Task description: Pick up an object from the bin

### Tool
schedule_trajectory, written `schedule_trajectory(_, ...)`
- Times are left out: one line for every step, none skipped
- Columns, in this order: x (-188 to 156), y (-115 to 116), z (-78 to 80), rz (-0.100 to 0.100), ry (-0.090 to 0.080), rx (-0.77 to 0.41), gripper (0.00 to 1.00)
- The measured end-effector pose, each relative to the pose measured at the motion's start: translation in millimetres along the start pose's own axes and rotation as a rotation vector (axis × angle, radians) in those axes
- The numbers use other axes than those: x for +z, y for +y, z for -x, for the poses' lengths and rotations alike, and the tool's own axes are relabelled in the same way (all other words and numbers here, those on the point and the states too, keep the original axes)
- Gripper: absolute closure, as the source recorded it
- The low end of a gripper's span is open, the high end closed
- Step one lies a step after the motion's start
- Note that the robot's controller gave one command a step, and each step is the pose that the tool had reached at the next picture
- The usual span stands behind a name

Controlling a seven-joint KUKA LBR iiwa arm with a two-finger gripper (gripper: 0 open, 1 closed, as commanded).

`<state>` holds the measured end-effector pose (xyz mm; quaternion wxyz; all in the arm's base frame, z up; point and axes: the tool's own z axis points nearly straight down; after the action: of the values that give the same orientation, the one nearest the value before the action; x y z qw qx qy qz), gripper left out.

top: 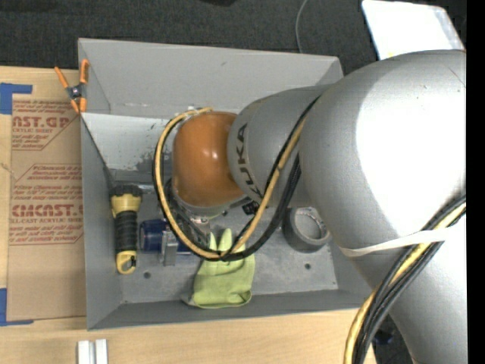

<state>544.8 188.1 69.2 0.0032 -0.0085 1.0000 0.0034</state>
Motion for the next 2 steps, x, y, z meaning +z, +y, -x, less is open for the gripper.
schedule_trajectory(0.0, 0.4, -0.2, 0.000, 0.000, -0.015, 1.00)
schedule_trajectory(-4.9, 0.6, -0.6, 0.000, 0.001, -0.015, 1.00)
